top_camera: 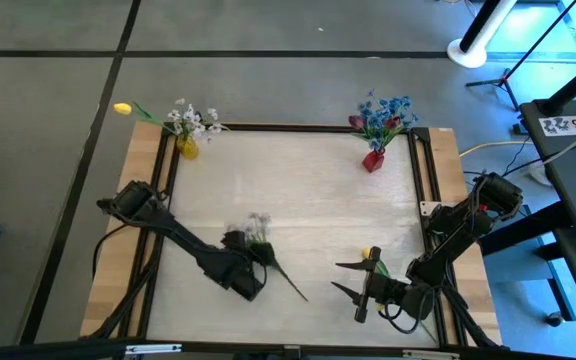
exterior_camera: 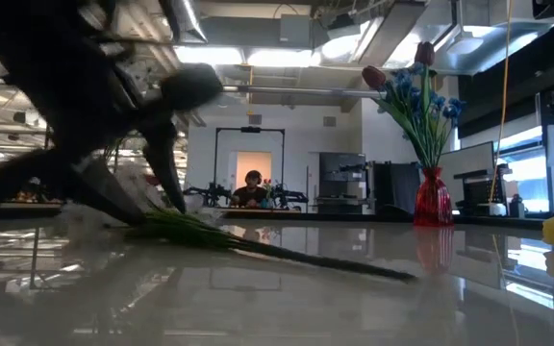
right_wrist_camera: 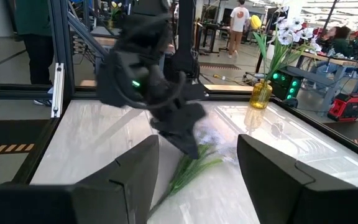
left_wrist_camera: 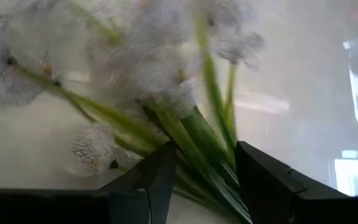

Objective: Sort flowers into vase by color
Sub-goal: Put the white flower into the yellow vase

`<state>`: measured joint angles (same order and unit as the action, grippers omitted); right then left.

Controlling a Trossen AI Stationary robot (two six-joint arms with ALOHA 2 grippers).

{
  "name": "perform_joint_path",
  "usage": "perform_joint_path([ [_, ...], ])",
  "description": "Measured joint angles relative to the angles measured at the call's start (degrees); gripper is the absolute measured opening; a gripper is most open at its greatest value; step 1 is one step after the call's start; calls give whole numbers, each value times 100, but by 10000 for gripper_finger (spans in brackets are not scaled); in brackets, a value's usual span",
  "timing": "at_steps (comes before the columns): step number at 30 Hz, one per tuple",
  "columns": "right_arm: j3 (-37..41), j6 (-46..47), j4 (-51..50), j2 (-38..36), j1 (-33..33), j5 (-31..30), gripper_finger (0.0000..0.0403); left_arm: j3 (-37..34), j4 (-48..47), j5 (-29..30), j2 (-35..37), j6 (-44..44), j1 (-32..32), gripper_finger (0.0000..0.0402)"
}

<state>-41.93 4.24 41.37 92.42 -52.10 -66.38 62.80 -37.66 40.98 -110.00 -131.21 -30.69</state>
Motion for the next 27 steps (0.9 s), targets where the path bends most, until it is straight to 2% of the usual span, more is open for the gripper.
perform_joint_path([
  [5,0,-1,1,0,-2,1,218,-299,198,53,62,111,475,161],
  [8,0,-1,-1,0,0,1,218,-385,124,80,94,464,856,161],
  [15,0,10,-95,-2,-2,3,217,-440,138,-376,245,1603,1656,161],
  [19,0,19,-97,-2,-2,1,218,-482,154,-287,243,2165,1756,161],
  [23,0,22,-97,-2,-2,2,218,-603,126,23,236,2429,1771,161],
  [27,0,22,-95,-2,-2,1,218,-701,113,95,236,2533,1767,161],
])
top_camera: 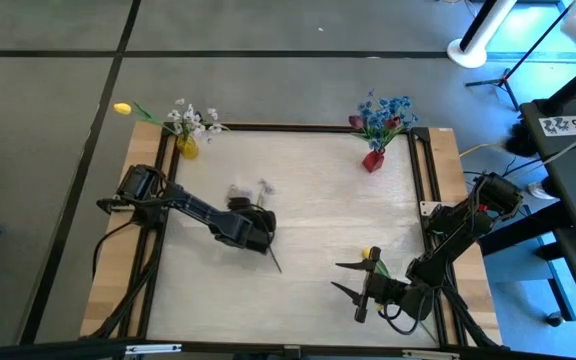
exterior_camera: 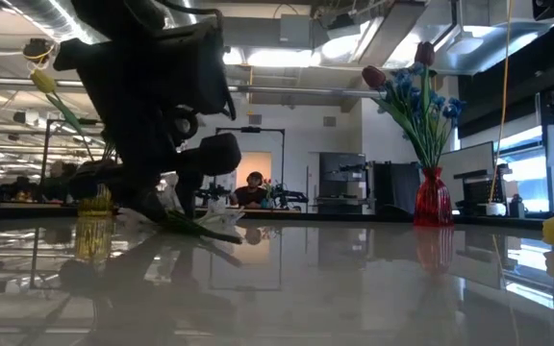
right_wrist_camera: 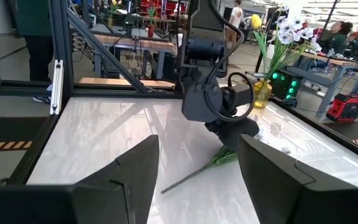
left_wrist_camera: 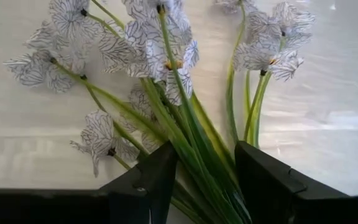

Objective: Sort flowers into vase by color
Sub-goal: Put the white flower into the yellow vase

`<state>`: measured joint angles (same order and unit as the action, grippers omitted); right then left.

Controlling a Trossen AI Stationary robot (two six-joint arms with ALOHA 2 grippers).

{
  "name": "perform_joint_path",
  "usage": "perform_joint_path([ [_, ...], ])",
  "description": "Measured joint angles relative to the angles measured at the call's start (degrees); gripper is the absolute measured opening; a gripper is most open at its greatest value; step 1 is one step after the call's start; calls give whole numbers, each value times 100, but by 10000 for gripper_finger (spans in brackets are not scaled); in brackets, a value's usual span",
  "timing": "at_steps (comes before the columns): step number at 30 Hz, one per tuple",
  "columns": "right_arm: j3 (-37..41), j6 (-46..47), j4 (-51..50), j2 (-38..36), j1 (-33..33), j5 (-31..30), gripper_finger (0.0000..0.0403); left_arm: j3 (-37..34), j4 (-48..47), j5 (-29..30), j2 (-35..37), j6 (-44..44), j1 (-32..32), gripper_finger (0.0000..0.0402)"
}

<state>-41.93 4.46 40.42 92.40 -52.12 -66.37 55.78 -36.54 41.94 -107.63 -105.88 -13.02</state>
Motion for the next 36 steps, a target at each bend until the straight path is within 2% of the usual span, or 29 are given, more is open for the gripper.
perform_joint_path([
  [6,0,3,-2,0,0,0,218,-12,-222,-72,0,299,-112,161],
  [10,0,25,-2,0,0,0,218,-12,-744,-208,0,630,-395,160],
  [14,0,25,-2,0,0,0,217,-12,-1331,-421,119,2025,-650,160],
  [18,0,25,-4,0,0,0,217,-12,-1373,-917,279,4067,-941,160],
  [22,0,25,-3,0,0,0,218,-4,-1369,-1308,334,4891,-1141,160],
  [29,0,24,-4,0,0,-1,218,-17,-1349,-694,299,4980,-1418,160],
  [36,0,23,-4,2,0,-1,218,-17,-1272,-737,302,4897,-1519,160],
])
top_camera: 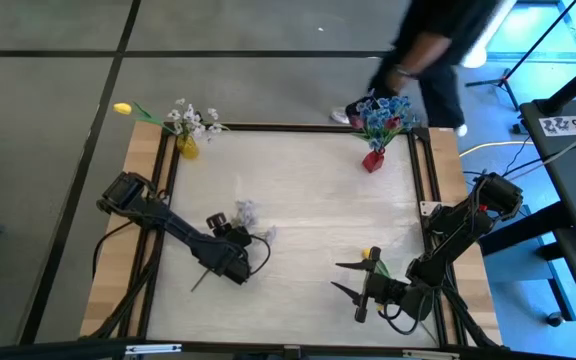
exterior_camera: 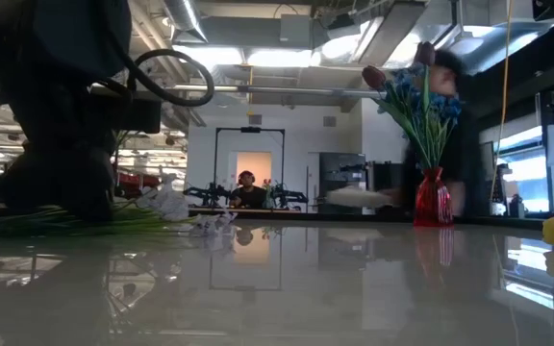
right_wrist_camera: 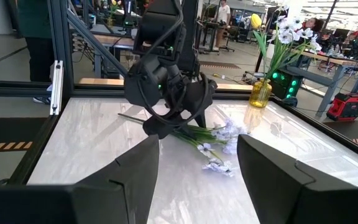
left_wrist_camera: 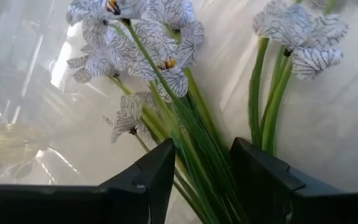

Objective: Sort flowers into vase by color
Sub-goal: Put the white flower into the yellow vase

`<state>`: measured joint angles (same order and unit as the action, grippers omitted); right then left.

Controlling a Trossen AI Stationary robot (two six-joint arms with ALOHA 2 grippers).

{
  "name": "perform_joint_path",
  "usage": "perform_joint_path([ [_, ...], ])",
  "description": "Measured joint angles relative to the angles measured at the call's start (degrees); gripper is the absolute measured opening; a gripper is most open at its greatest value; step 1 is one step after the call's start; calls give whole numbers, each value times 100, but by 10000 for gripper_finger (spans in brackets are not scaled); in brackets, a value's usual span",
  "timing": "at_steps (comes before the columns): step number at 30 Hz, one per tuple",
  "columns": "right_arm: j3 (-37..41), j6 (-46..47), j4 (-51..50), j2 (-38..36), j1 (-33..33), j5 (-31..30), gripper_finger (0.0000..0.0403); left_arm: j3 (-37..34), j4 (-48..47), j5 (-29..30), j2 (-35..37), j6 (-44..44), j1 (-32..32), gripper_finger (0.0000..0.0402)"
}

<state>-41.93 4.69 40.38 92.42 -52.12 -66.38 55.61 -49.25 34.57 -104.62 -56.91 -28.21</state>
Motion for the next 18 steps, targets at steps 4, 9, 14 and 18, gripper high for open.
perform_joint_path([
  [4,0,2,0,0,0,-1,218,0,33,-3,0,-187,0,160],
  [9,0,0,-2,0,0,1,218,0,355,20,0,-405,-32,123],
  [14,0,0,-2,0,0,1,217,0,669,-104,5,-424,-7,30],
  [18,0,0,-2,0,0,1,218,1,653,83,294,-362,79,12],
])
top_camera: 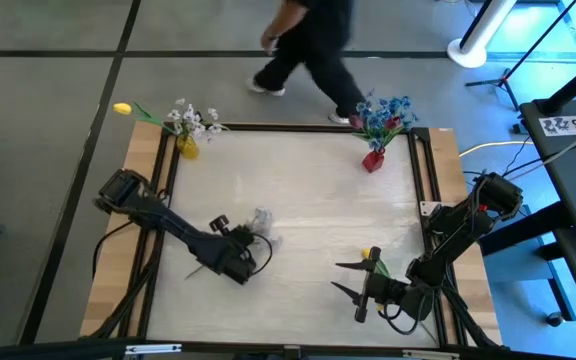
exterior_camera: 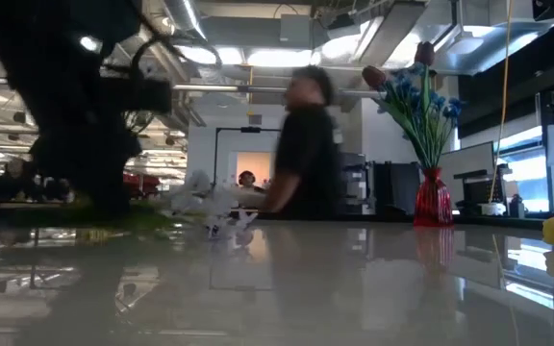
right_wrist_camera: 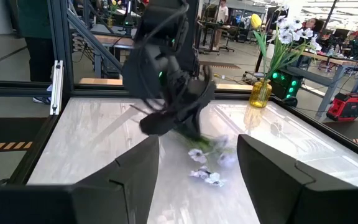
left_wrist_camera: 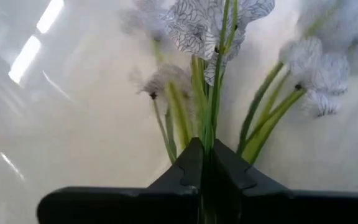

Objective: Sort flowers into vase by color
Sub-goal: Put the white flower into the yellow vase

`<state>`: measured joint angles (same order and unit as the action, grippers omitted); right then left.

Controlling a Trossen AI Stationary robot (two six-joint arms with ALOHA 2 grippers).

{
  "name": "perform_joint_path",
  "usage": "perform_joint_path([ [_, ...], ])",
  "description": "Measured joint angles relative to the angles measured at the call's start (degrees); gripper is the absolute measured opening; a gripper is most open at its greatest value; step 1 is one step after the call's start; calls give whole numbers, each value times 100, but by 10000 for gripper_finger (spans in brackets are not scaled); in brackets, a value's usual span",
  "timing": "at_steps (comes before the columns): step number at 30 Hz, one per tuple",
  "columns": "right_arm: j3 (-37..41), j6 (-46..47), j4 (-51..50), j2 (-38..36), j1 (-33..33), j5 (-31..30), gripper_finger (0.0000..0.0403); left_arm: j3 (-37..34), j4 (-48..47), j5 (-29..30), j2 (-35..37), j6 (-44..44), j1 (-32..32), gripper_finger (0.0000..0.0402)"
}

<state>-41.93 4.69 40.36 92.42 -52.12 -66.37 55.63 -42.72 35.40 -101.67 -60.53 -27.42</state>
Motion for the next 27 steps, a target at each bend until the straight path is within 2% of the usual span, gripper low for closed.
perform_joint_path([
  [4,-2,0,-2,0,0,-2,217,1,-232,1100,820,19,11,7],
  [11,-2,0,-29,1,0,0,218,-29,-798,4234,2703,-460,-444,5],
  [14,-2,0,-35,1,1,-2,218,-174,-727,5082,3275,-647,-731,5],
  [17,-2,104,-34,1,85,-14,217,-400,-433,5268,3525,-989,-925,5],
  [20,-3,403,-21,25,341,169,217,-637,290,5224,3476,-1074,-1060,5],
  [24,-7,738,118,332,950,1426,218,-873,1789,4934,3164,-532,-1094,5],
  [27,-7,857,835,678,1396,2343,217,-908,3154,4451,2797,373,-1041,5],
])
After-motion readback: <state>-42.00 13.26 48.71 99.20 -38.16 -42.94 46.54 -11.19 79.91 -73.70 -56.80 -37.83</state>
